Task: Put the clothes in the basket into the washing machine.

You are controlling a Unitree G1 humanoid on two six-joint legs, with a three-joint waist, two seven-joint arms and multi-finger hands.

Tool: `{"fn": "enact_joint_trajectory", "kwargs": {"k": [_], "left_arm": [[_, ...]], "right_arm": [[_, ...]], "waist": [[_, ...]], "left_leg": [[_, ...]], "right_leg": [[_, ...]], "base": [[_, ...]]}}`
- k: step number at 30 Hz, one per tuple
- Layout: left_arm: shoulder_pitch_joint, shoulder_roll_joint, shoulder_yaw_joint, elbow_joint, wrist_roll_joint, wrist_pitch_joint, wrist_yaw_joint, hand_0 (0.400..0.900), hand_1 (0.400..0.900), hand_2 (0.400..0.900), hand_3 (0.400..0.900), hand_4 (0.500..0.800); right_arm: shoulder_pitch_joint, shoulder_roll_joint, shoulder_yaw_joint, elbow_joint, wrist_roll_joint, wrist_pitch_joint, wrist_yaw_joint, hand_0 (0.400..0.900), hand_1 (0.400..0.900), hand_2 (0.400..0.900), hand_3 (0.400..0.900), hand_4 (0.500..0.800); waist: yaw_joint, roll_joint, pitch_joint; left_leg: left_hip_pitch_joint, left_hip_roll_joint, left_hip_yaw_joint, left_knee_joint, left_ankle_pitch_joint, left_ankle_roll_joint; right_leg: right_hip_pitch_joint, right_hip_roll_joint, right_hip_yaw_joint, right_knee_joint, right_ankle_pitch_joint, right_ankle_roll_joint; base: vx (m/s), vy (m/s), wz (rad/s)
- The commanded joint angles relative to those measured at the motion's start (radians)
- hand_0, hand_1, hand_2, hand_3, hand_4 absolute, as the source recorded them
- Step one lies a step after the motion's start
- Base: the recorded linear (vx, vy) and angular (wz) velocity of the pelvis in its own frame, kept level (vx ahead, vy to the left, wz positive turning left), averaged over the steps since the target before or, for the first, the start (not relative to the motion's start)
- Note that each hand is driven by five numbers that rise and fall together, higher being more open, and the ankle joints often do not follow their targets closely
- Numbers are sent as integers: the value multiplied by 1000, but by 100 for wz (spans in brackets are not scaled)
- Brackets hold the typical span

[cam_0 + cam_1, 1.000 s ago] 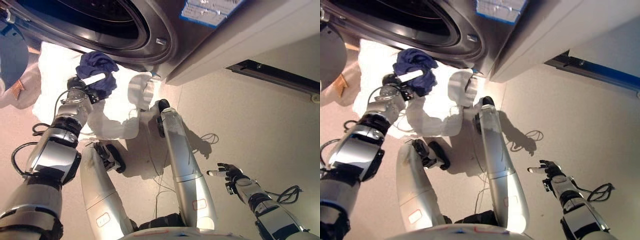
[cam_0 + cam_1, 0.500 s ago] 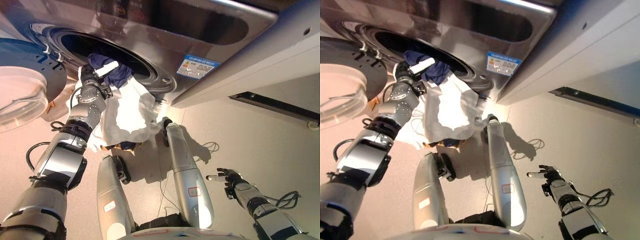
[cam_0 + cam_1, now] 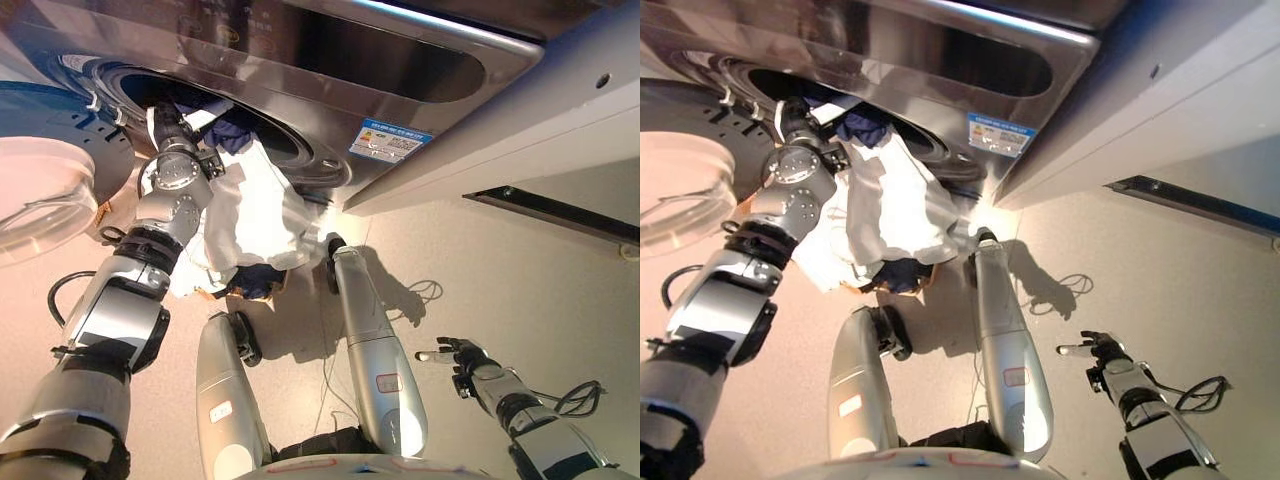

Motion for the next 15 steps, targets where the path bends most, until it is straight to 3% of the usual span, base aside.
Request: {"fn": "enact_joint_trajectory", "kwargs": {"k": [1,5,15], "left_arm": [[-154,100,-41,-94,0,-67,14,900,900,900,900,800],[-191,108,-68,-71,-32,-57,24,900,900,900,900,800],[-195,97,-66,-51,-51,-51,14,900,900,900,900,800]], "right_arm": [[123,-72,-7,60,21,32,-15,900,900,900,900,800],[124,-75,-6,60,23,23,-10,900,900,900,900,800],[115,-64,15,56,25,-1,-9,900,900,900,900,800]], "waist": [[-27,22,-108],[-32,15,-98],[-27,15,-101]], "left_leg": [[46,-29,25,-64,60,186],[30,-24,28,-57,61,182],[30,-25,37,-84,75,174]], "right_leg": [[20,-5,30,-73,86,19],[14,0,29,-79,90,22],[26,-2,31,-110,102,22]], "base": [[-35,-1,-4],[-42,4,-3],[-17,12,1]]}}
